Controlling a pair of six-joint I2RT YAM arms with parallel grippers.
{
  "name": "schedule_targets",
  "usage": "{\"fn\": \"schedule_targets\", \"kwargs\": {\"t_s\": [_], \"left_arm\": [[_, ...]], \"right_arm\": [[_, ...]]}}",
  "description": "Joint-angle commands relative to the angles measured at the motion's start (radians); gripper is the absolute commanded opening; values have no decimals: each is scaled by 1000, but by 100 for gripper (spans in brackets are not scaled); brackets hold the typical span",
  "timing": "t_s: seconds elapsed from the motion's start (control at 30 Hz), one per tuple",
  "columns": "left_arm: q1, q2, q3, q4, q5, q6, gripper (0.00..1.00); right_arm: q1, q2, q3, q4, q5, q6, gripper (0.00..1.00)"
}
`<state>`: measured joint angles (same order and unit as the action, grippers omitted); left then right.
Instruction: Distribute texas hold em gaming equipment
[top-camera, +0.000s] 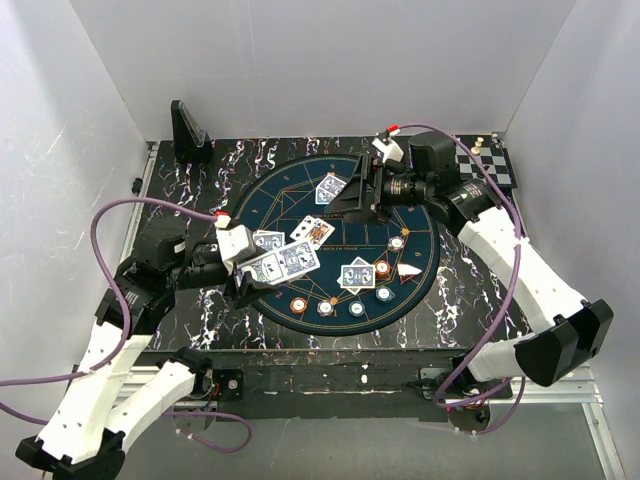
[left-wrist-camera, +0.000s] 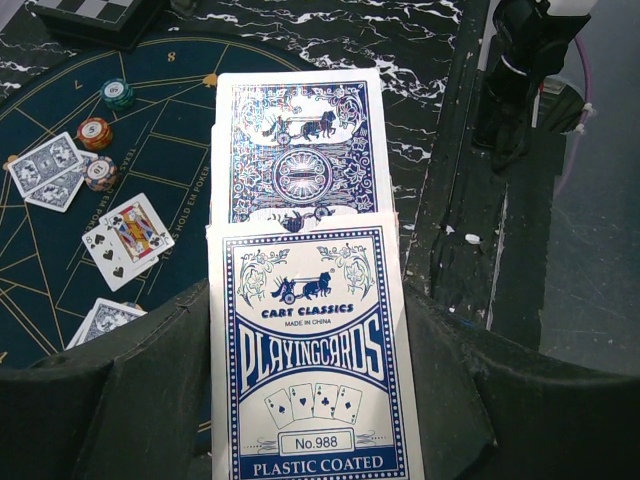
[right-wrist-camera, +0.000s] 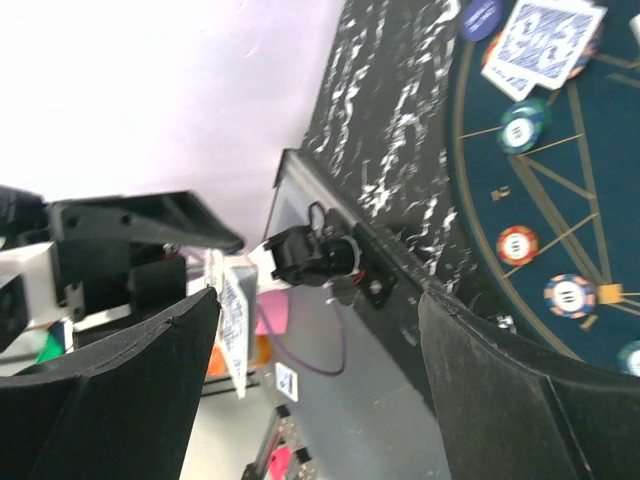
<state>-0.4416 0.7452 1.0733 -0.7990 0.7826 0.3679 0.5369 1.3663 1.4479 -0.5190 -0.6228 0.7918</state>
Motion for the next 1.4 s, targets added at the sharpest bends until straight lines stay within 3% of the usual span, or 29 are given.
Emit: {"fn": "schedule_targets", "kwargs": {"t_s": [0.0,0.23,0.6,0.77,1.03,1.37], "left_arm": [[-3,8,-15,46,-19,11,9],[-3,42,-6,83,-29,-9,9],[-3,51,-1,92,-34,-23,9],[-3,51,2,93,-32,-20,9],[-3,48,1,98,-31,-26,8],[-3,37,-3,104,-23,-37,8]], "right_arm": [[55,-38,-11,111,-137,81,88],[172,19,23,33,-109,40,90],[228,63,-7,62,-103,52,91],[239,79,-23,89,-114,69,84],[255,109,-26,93,-126,76,60],[229,68,-26,45,-104,58,52]]}}
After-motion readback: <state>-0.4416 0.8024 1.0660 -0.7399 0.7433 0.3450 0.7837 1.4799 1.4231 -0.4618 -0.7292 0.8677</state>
